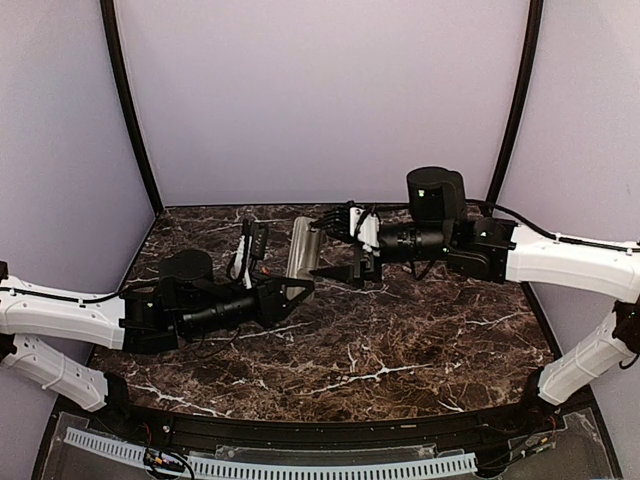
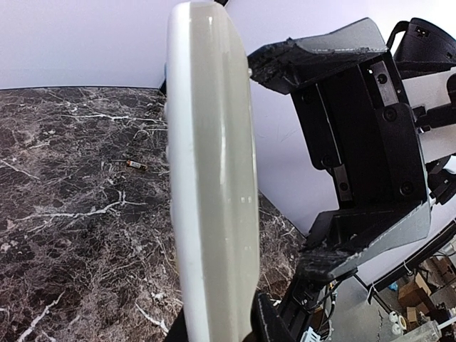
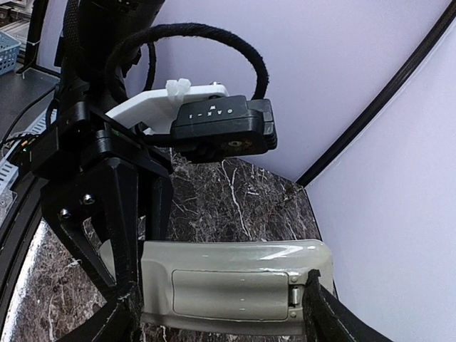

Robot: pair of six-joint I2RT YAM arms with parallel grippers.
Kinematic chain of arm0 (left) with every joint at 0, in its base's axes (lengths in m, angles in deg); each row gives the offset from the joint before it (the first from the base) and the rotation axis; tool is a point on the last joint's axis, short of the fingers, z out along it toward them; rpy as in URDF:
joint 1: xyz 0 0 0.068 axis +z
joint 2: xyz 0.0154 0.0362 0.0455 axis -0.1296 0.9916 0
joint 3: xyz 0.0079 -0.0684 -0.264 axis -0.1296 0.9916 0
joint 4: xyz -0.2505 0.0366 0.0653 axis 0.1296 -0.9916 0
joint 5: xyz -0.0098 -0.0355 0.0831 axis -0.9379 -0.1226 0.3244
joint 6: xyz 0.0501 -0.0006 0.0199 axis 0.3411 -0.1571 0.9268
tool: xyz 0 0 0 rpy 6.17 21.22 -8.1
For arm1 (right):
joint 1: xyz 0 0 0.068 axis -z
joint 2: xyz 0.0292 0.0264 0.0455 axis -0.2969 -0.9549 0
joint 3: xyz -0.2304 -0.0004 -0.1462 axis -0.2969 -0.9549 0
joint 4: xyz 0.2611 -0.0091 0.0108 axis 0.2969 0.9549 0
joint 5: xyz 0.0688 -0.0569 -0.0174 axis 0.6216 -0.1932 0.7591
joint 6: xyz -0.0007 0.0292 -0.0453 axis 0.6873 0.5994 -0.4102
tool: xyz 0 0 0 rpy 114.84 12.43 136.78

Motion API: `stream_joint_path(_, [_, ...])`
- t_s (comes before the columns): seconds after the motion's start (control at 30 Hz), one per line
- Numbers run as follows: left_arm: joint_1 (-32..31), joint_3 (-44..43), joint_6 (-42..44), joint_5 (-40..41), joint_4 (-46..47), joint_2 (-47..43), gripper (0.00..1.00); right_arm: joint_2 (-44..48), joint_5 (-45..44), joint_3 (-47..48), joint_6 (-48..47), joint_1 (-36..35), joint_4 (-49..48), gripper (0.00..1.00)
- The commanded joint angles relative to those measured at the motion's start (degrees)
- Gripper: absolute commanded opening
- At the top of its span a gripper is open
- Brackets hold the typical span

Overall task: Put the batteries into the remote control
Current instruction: Pass from the left arm to the right

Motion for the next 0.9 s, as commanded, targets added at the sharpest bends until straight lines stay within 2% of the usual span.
stream_joint_path(0.0, [0.21,-1.1,0.44,-0.67,1.22,-1.94,0.0,-0.87,0.03,0.9,-0.41,0.24,0.95,0.74])
stream_joint_path(0.57, [0.17,-2.05,1.92,-2.77,1.38,-0.32,0.0,-2.36,-2.33,2.47,-0.88,0.24,5.05,0.74])
stream_joint_path(0.67, [0.21,-2.12,2.19,-2.73,1.9,-0.35,0.0,-2.51,-1.27,2.33,-0.65,0.29,5.74,0.69])
stream_joint_path(0.87, [0.21,-2.04,3.11,-1.76,1.63,-0.56,0.0,-2.98,2.59,3.13,0.83,0.24,8.31,0.52])
